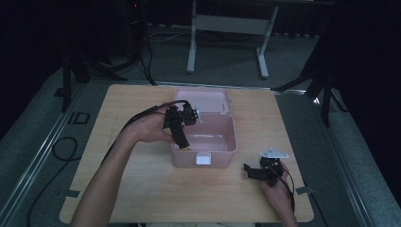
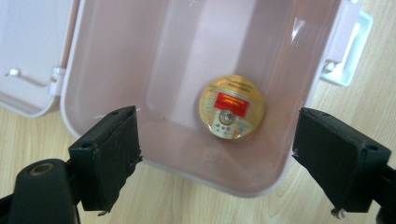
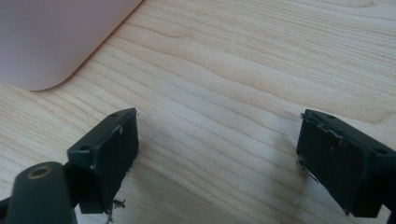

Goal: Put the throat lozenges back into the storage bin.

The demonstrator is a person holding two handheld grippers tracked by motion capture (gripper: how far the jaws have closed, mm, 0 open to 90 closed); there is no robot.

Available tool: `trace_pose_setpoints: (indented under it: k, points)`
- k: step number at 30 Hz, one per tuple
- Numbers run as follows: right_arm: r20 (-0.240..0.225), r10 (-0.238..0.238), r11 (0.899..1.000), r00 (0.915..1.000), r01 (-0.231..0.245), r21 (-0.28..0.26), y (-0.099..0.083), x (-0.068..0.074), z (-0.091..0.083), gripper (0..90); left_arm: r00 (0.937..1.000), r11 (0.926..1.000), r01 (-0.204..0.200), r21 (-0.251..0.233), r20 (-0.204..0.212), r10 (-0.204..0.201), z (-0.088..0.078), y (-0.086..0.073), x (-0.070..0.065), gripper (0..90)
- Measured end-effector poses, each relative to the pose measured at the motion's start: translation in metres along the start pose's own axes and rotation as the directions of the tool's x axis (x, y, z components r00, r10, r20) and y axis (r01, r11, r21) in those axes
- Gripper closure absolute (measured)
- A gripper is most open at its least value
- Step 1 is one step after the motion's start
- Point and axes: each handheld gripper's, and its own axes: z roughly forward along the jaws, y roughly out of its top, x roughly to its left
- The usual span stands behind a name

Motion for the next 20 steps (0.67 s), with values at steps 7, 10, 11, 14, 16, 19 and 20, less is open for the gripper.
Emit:
trace_pose_setpoints:
  k: [7, 10, 11, 14, 16, 19, 20]
  points:
    - [0.0, 0.0, 1.0, 1.0, 0.0, 0.0, 0.0, 0.0, 0.0, 12.6, 0.9997, 0.9995, 0.024, -0.02, 0.005, -0.023, -0.005, -0.014, 0.002, 18.9]
    - [0.0, 0.001, 1.0, 1.0, -0.001, 0.0, 0.0, 0.0, 0.0, 12.7, 0.9993, 0.9989, 0.037, -0.03, 0.01, -0.036, -0.004, -0.021, 0.001, 20.2]
    - [0.0, 0.001, 1.0, 1.0, -0.001, 0.0, 0.0, 0.0, 0.0, 12.6, 0.999, 0.9984, 0.044, -0.035, 0.005, -0.043, -0.004, -0.023, 0.001, 20.2]
    - [0.0, 0.001, 1.0, 1.0, -0.001, 0.0, 0.0, 0.0, 0.0, 12.7, 0.9984, 0.9982, 0.054, -0.029, -0.015, -0.054, -0.005, -0.028, 0.0, 20.2]
    - [0.0, 0.001, 1.0, 1.0, -0.001, 0.0, 0.0, 0.0, 0.0, 12.7, 0.9977, 0.9975, 0.061, -0.036, -0.027, -0.062, -0.007, -0.031, 0.0, 20.2]
    - [0.0, 0.001, 1.0, 1.0, -0.001, 0.0, 0.0, 0.0, 0.0, 12.7, 0.9969, 0.9968, 0.066, -0.044, -0.04, -0.068, -0.011, -0.035, -0.002, 20.1]
    - [0.0, 0.001, 1.0, 1.0, -0.001, 0.0, 0.0, 0.0, 0.0, 12.6, 0.9965, 0.9965, 0.068, -0.047, -0.045, -0.07, -0.012, -0.036, -0.003, 20.1]
